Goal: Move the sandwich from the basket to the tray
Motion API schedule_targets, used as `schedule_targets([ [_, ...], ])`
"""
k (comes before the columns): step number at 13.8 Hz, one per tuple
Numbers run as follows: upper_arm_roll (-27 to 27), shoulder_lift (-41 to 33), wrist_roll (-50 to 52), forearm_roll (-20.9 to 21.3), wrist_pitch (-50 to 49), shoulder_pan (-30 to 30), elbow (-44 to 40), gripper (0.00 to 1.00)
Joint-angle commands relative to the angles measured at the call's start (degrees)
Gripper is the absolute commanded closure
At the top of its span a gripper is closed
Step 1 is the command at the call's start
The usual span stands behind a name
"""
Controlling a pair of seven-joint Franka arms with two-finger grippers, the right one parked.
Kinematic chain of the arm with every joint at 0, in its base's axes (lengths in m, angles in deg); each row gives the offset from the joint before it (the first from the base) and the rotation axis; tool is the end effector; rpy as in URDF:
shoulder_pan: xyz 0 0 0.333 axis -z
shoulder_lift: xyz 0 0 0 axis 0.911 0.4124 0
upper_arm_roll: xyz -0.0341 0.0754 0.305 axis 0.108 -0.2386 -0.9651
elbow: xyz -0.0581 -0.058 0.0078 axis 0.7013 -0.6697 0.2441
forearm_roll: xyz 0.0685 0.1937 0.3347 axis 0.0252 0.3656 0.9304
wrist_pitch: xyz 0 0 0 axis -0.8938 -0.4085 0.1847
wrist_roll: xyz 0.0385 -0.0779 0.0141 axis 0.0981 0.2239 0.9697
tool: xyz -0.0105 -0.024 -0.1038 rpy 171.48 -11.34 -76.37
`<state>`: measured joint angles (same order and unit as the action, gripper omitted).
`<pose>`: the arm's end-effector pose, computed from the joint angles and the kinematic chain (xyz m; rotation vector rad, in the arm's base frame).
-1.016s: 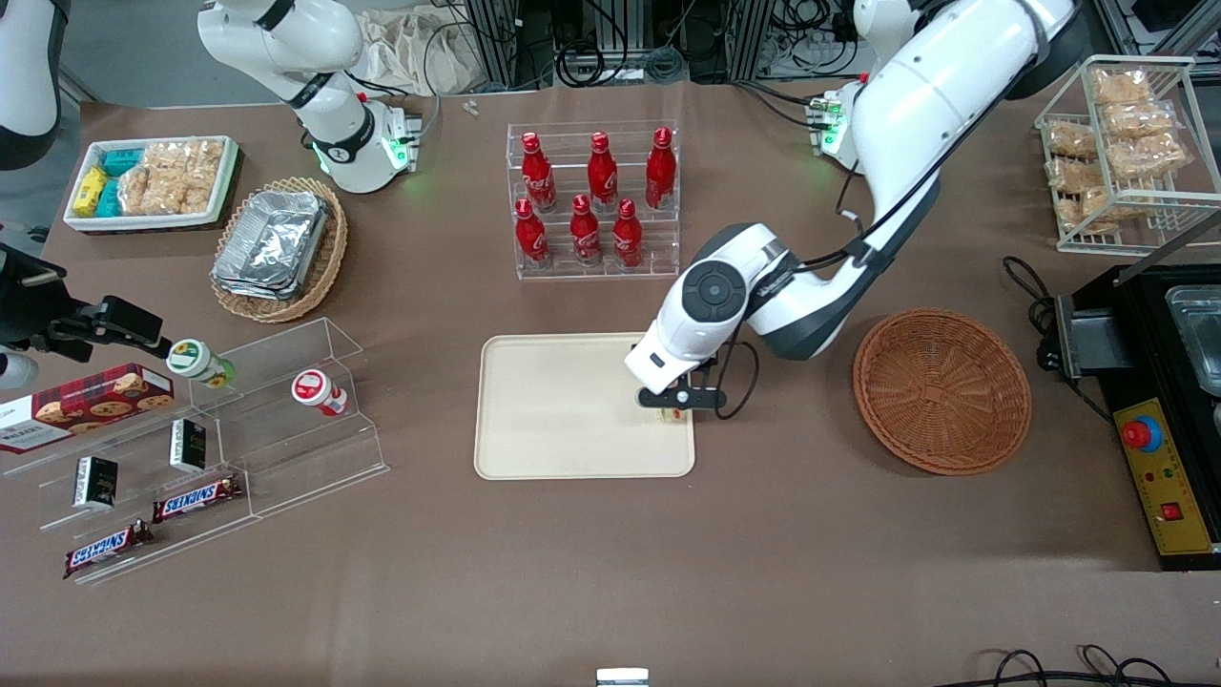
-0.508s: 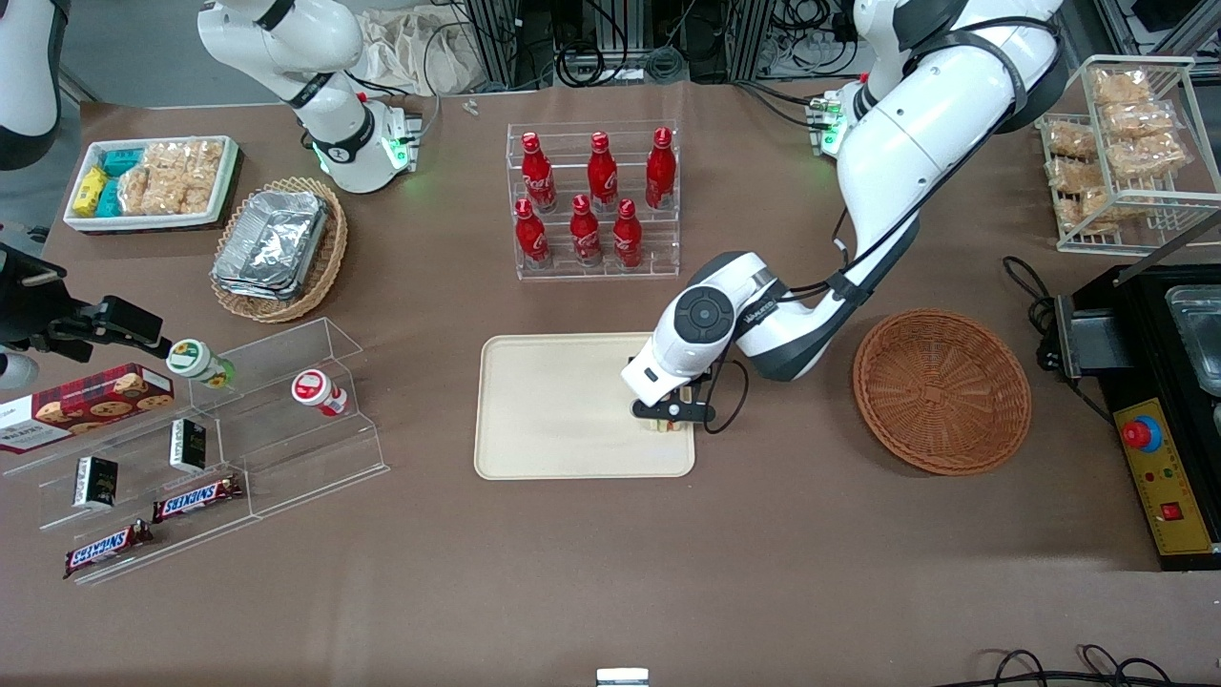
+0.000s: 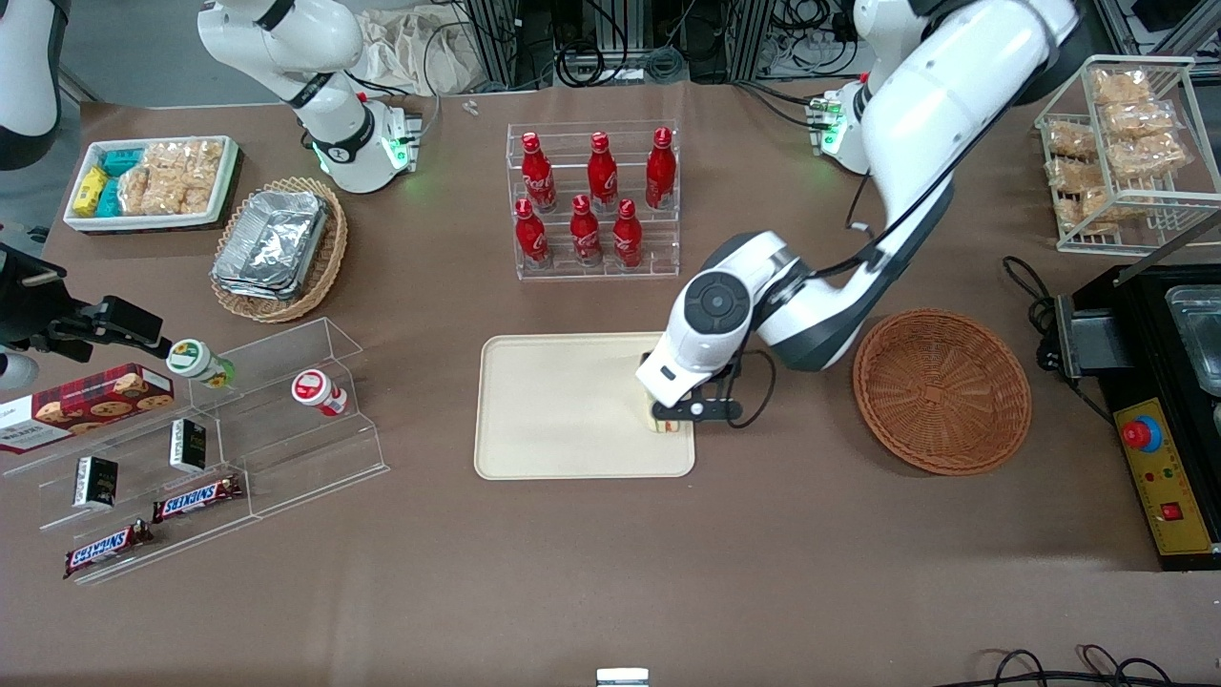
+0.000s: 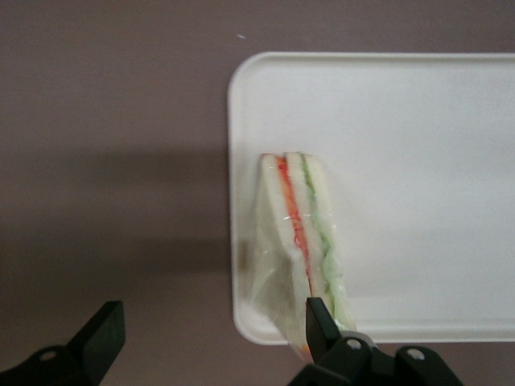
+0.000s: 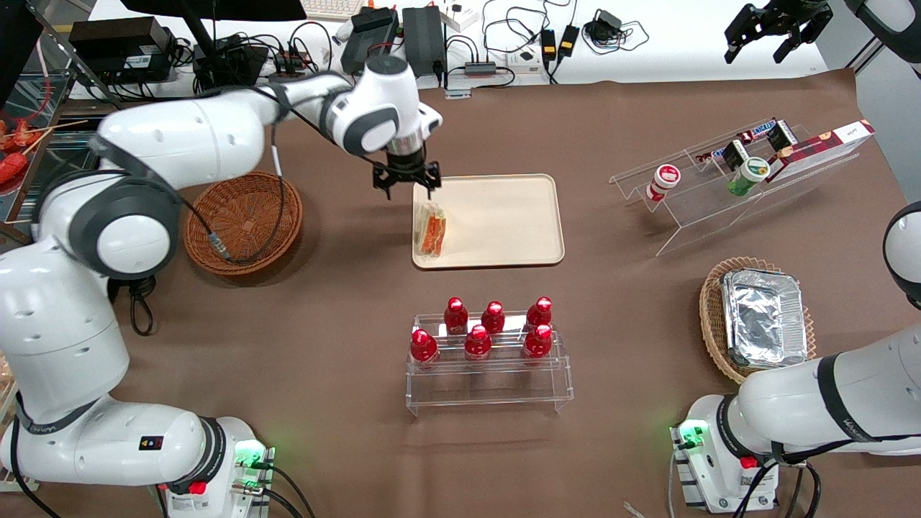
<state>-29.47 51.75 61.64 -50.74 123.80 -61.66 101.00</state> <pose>0.5547 -0.3962 0.3246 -3.1348 -0.0296 0.1318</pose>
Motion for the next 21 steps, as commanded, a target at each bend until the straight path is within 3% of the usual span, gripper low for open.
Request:
schedule_targets([
  [1,0.5,-9.0,-1.6,-2.7,-8.3,-3.9,2.2,0.00],
  [4,0.5,-14.8,-15.0,-7.1,-14.6,-9.9,2.4,0.00],
  [7,0.2,-20.1,-24.9,-7.3,-21.3,-15.1,2.3,0.00],
  [10,0.2,-24.1,-44.8,-8.0,-24.8,-24.0,2.0,0.00],
  [17,-0.4,-24.4,-46.3,-8.8,-29.1,-39.2,-3.9,0.00],
  [21,-0.4,-24.3,-45.7,-9.3,-29.0,-40.3,-4.1,0.00],
])
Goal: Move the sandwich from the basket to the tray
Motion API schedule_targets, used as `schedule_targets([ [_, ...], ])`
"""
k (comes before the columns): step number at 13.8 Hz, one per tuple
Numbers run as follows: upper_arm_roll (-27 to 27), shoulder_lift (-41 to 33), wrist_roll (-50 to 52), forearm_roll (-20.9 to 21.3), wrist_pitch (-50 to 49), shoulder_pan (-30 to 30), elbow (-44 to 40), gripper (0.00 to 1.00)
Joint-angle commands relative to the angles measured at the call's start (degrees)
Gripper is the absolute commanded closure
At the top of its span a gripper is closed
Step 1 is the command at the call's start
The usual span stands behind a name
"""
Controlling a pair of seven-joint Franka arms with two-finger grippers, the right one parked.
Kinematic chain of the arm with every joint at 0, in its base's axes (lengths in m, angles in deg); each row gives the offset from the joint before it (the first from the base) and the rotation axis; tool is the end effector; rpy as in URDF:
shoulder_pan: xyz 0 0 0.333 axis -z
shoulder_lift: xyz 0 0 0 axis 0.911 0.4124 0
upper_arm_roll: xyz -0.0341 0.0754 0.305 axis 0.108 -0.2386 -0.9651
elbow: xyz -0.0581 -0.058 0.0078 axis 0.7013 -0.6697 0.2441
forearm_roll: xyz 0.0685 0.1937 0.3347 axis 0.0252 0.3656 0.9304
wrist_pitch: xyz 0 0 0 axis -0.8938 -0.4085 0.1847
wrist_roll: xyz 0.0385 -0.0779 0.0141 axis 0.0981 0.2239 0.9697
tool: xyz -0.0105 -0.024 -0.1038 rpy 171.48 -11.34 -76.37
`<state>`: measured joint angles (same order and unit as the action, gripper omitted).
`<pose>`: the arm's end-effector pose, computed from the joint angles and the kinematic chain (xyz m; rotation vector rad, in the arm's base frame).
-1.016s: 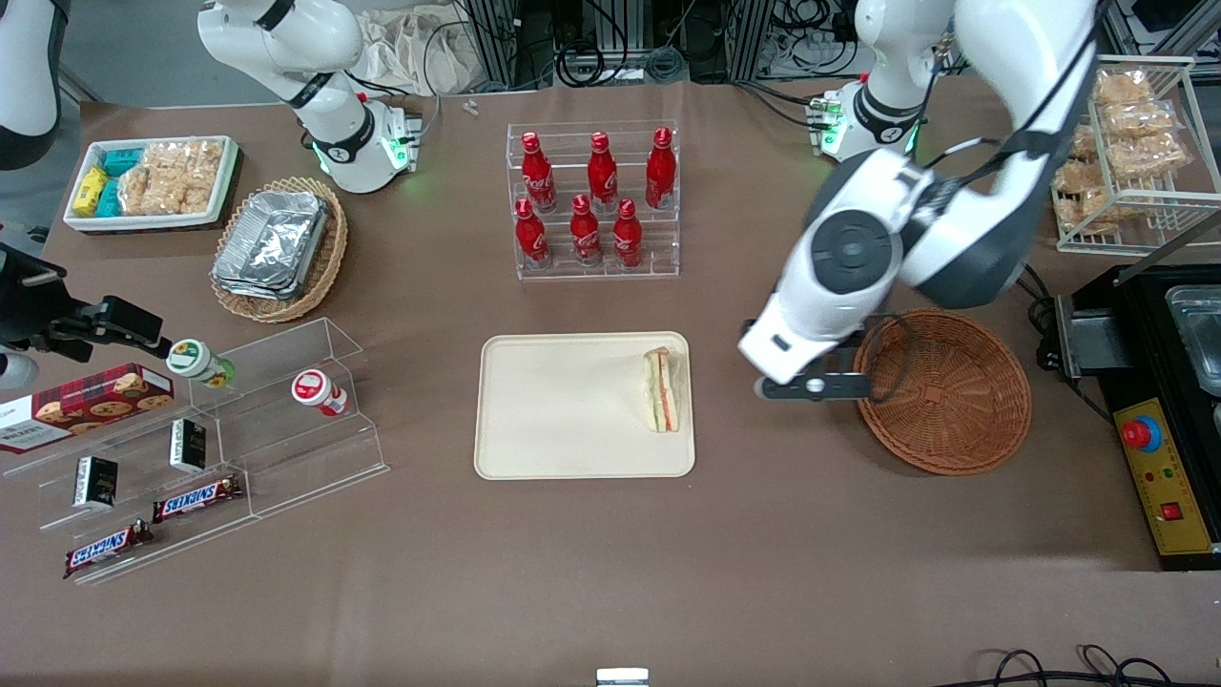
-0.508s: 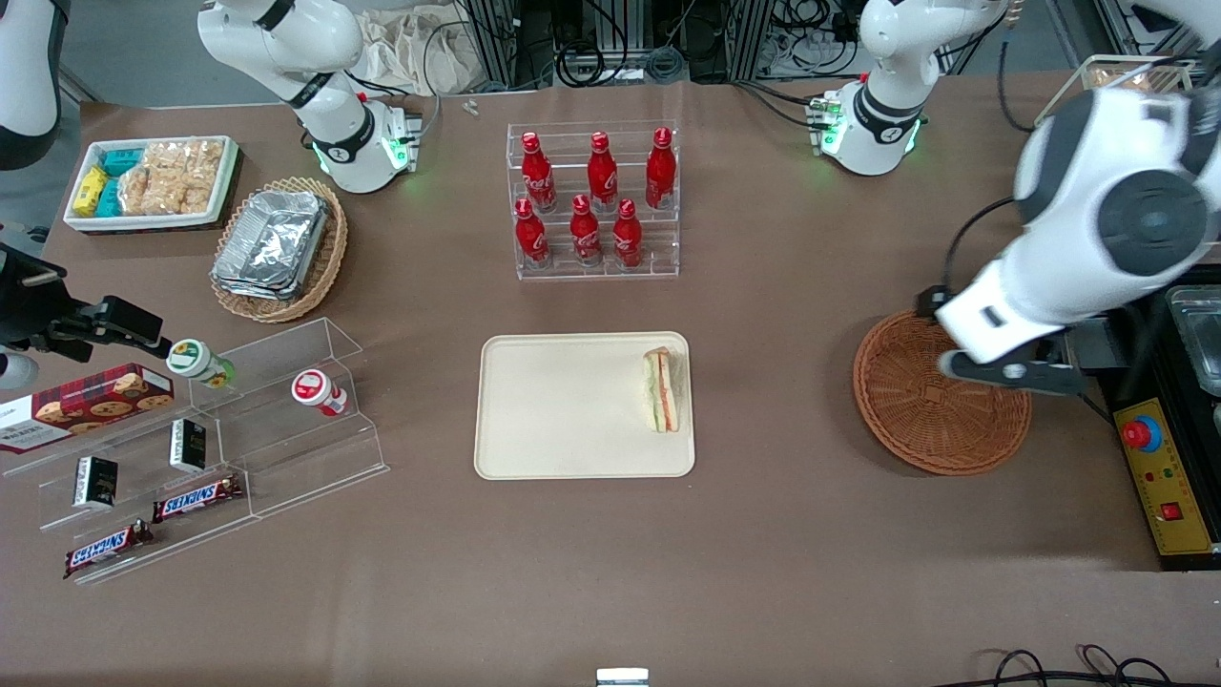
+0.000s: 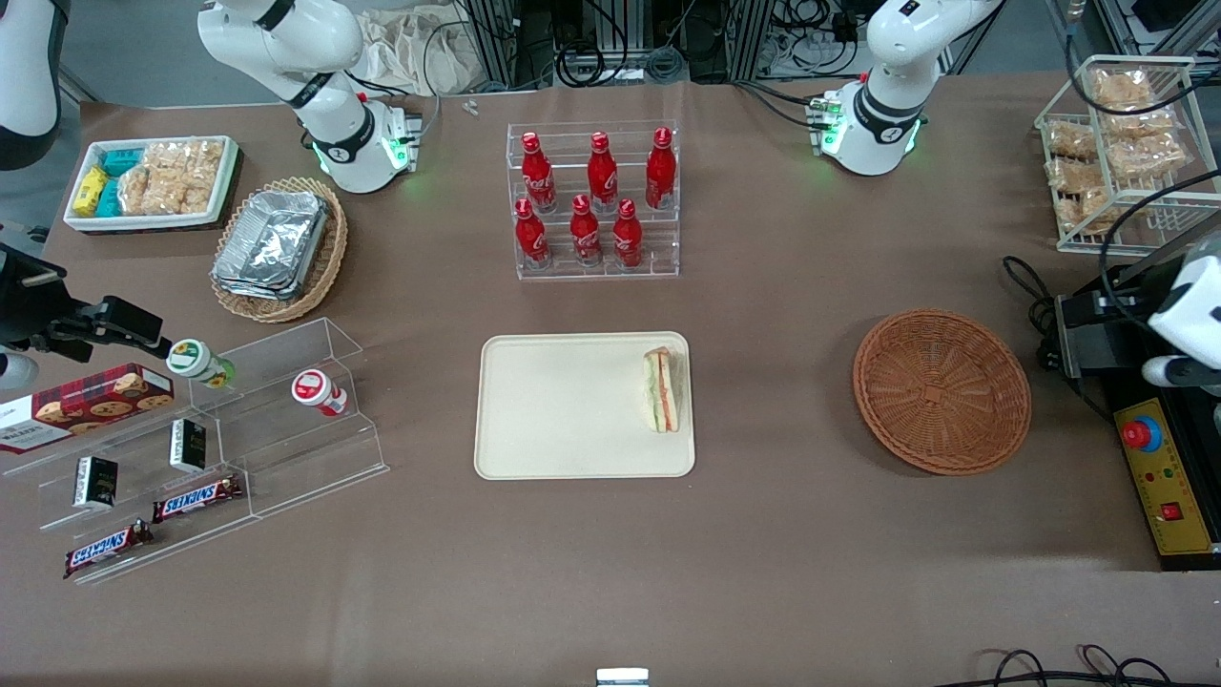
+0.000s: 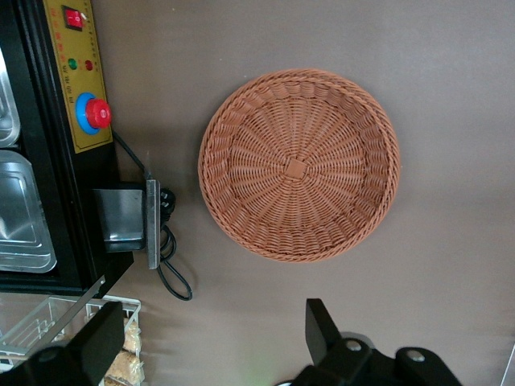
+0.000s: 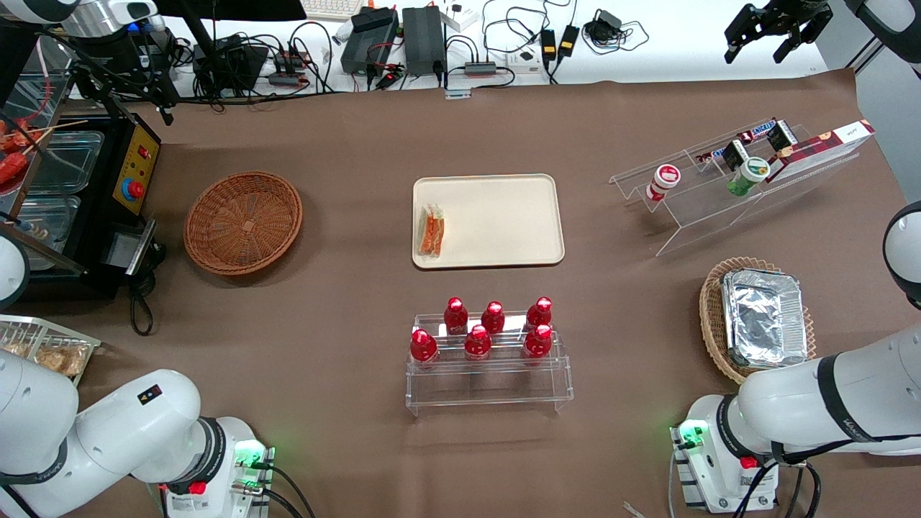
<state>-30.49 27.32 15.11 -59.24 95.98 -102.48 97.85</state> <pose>0.5938 0.0448 0.5449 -3.0320 -0.0172 0.2619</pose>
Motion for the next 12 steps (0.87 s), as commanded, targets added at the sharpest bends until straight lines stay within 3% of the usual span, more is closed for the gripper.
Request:
schedule_targets([
  [1,0.6,0.1,1.0,-0.8,-1.1,0.5,-1.0,0.00],
  [6,0.2,-0.2,1.2,-0.4,-1.1,1.0,-0.5,0.00],
  [7,-2.4,-0.3,1.3,-0.8,-1.0,2.5,-0.5,0.00],
  [10,-20.5,-1.0,1.2,-3.6,-0.4,19.2,-0.5,0.00],
  [12,-28.0,-1.6,0.9,-6.6,1.6,25.6,0.3,0.00],
])
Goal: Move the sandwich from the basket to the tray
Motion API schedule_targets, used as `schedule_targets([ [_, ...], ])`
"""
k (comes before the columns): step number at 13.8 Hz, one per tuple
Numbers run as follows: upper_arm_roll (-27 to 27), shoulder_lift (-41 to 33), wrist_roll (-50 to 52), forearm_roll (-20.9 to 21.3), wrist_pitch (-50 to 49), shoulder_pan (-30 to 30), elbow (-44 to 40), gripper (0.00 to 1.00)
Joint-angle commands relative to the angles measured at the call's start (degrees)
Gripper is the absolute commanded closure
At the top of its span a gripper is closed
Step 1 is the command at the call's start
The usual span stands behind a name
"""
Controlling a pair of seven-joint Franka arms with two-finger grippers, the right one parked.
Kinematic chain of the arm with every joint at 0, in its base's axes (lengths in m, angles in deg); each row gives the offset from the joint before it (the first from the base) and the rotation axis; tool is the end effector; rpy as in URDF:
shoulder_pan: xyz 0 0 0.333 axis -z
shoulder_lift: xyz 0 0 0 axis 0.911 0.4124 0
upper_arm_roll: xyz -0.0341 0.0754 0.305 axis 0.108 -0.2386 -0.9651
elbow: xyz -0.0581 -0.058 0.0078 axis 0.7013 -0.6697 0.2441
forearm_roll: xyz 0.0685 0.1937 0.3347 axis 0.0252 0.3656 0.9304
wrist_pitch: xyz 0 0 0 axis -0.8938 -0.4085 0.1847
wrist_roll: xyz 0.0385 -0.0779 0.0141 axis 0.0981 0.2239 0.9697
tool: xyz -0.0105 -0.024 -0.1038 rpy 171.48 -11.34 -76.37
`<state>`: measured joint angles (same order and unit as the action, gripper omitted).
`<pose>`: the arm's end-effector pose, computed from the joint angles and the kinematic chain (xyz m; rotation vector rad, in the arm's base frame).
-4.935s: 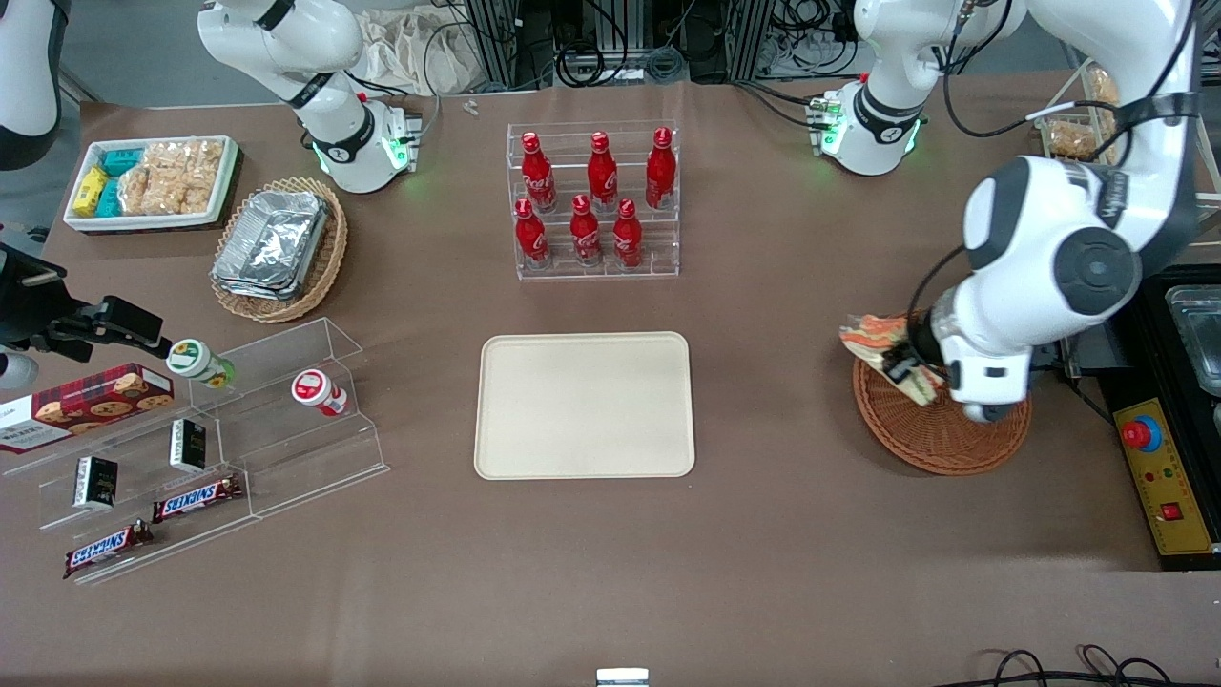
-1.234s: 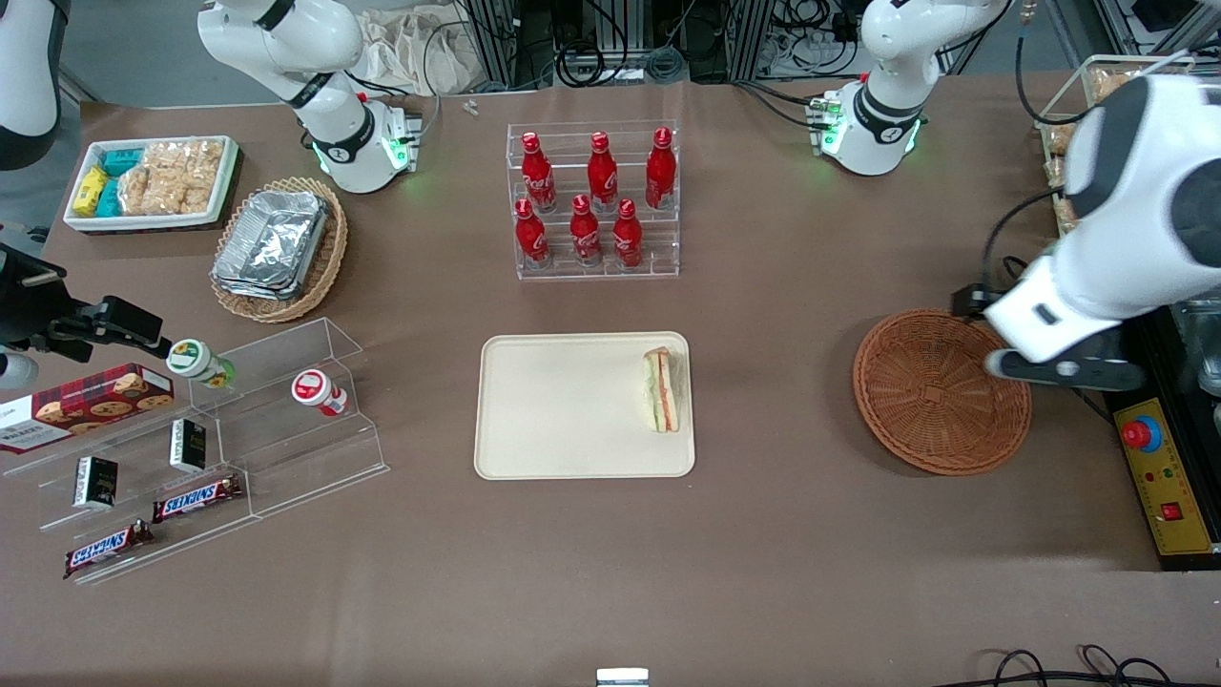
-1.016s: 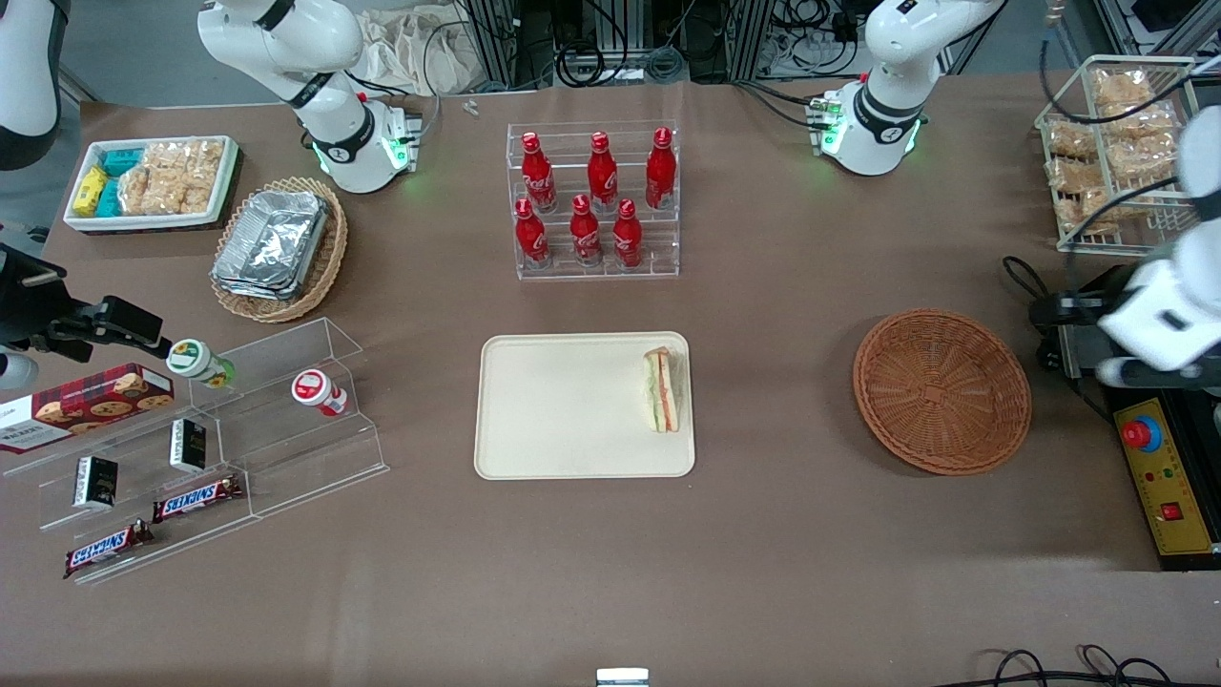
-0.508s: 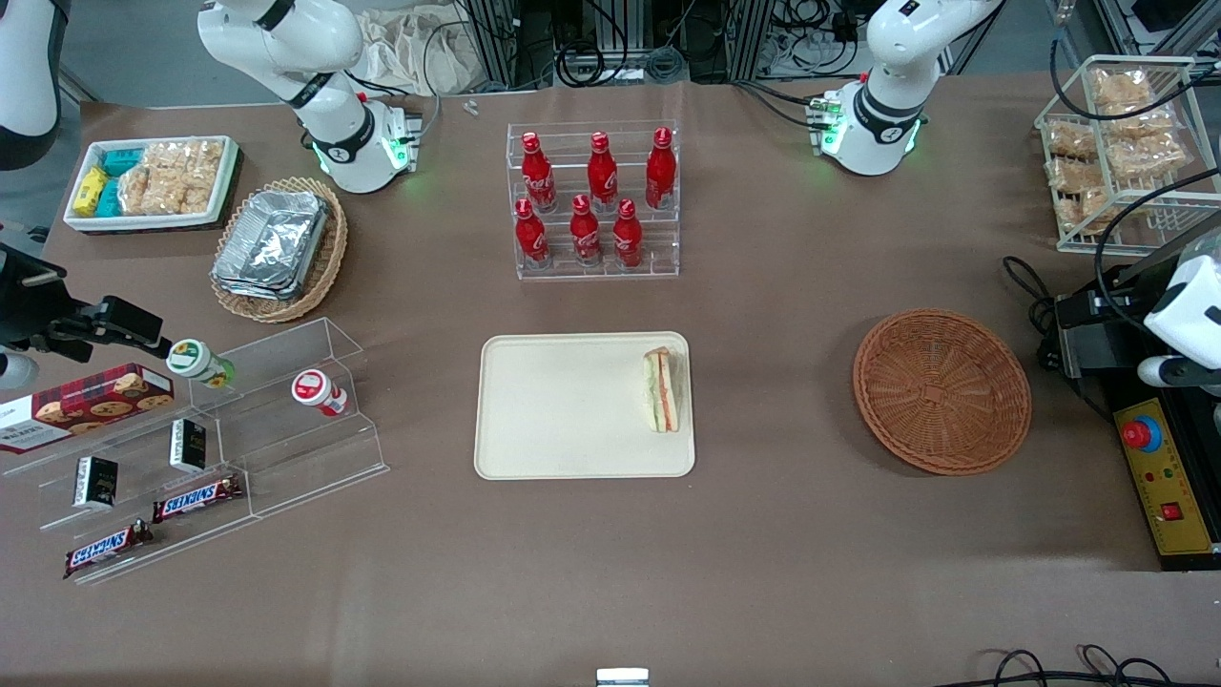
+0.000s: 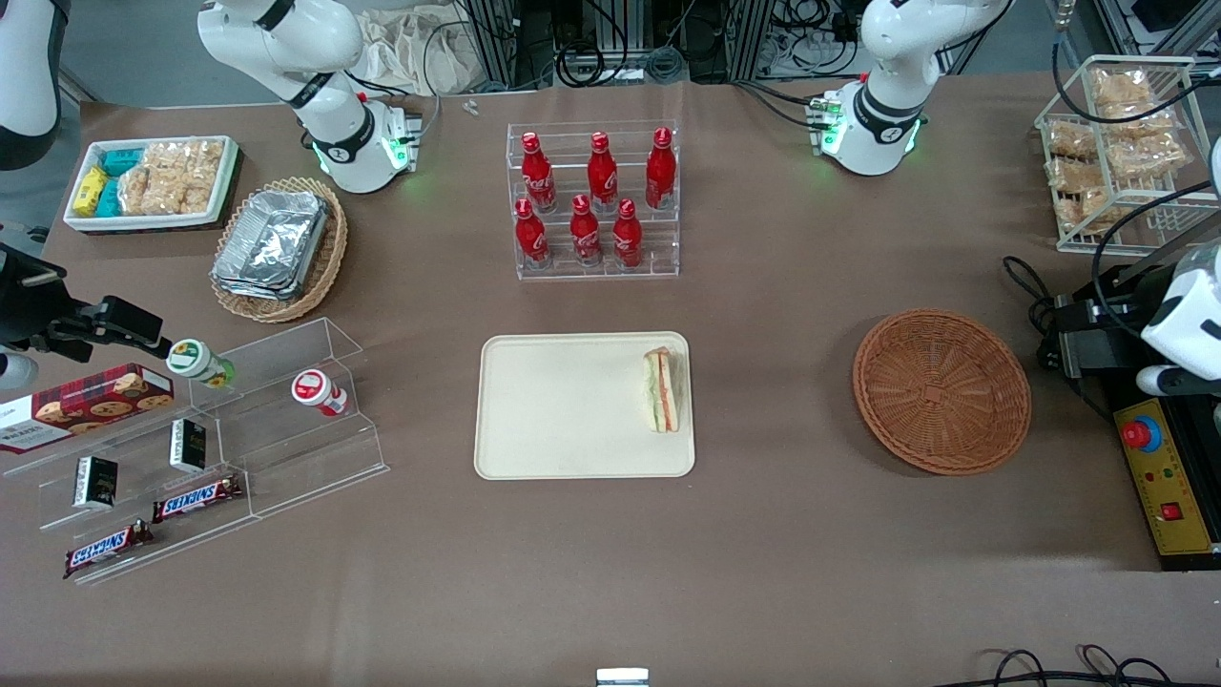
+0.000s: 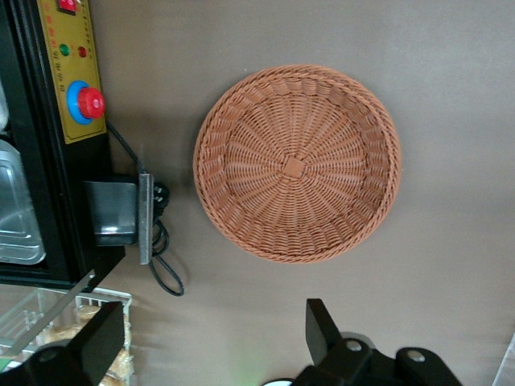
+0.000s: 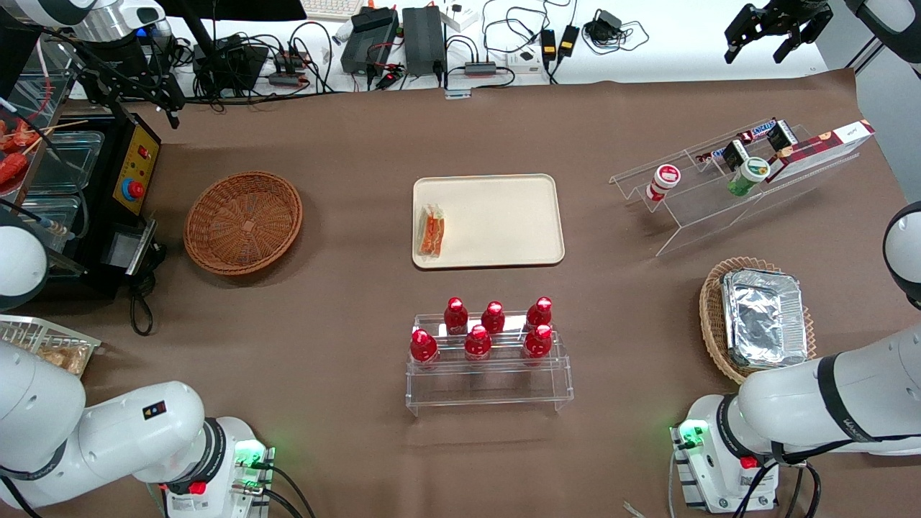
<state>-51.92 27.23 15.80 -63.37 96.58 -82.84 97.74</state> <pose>0.6010 0.0363 0.5283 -3.0306 -0.0819 0.2979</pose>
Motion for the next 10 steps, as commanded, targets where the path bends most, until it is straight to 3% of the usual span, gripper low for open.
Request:
schedule_targets([
  [1,-9.4,-2.1,0.4,-3.1,3.2,8.7,1.8,0.00],
  [4,-18.4,-6.8,0.5,-7.2,15.4,16.4,11.6,0.00],
  [10,-18.2,-4.1,0.5,-7.2,17.9,16.7,10.0,0.00],
])
